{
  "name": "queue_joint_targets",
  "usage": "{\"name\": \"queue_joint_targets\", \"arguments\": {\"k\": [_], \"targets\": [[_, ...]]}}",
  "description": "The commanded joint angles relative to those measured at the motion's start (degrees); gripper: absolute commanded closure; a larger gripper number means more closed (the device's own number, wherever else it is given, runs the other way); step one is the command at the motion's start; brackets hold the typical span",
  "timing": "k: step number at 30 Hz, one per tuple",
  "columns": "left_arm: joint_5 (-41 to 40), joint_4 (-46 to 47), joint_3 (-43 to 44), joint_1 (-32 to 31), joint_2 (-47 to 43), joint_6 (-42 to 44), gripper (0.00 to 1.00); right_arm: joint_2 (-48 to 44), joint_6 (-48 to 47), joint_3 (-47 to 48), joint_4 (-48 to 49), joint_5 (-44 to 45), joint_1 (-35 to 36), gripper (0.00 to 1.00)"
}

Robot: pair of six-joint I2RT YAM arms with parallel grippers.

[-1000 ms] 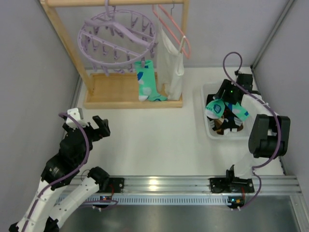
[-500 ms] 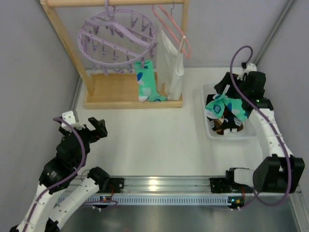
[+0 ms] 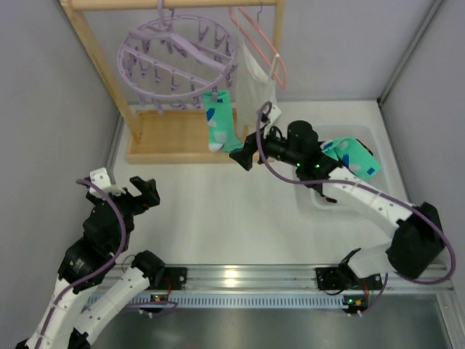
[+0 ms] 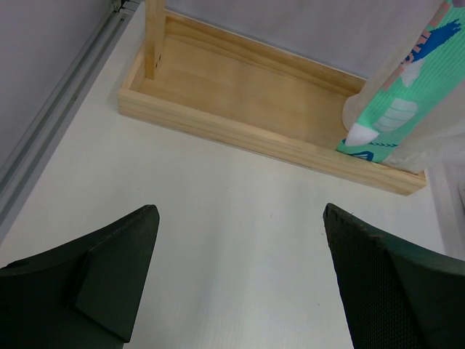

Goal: Remove the socks clipped to the hanger

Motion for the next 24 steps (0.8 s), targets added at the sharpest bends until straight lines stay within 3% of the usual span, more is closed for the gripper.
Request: {"name": "queue_joint_targets", "arguments": {"k": [1,11,17,18,21,22,24], "targets": [[-0.8,2.3,-0.4,0.1,0.8,0.0,0.02,8.5,-2.8,8.0,6.3,7.4,1.9,0.09],[-0.2,2.2,-0.3,0.1,1.9,0.2,0.02,27.8,-5.1,21.0,10.1,13.5,1.8,0.08],[0.3,2.3,-0.2,0.1,2.8,0.2,0.02,34.3,-6.2,25.6,12.5,10.5,1.8,0.12],[0.3,2.3,-0.2,0.1,2.8,0.2,0.02,34.7,-6.1,25.8,13.2,9.3,1.8,0.16],[-0.2,2.2,0.0,0.1,2.7,0.4,0.02,34.4,-4.7,25.0,16.3,5.6,1.8,0.40],[-0.5,2.2,0.1,0.0,2.5,0.7,0.02,34.0,-4.2,23.6,17.3,4.7,1.9,0.61],[-1.3,2.2,0.8,0.0,2.3,1.3,0.02,32.2,-3.3,21.8,20.5,5.0,2.4,0.81]]}}
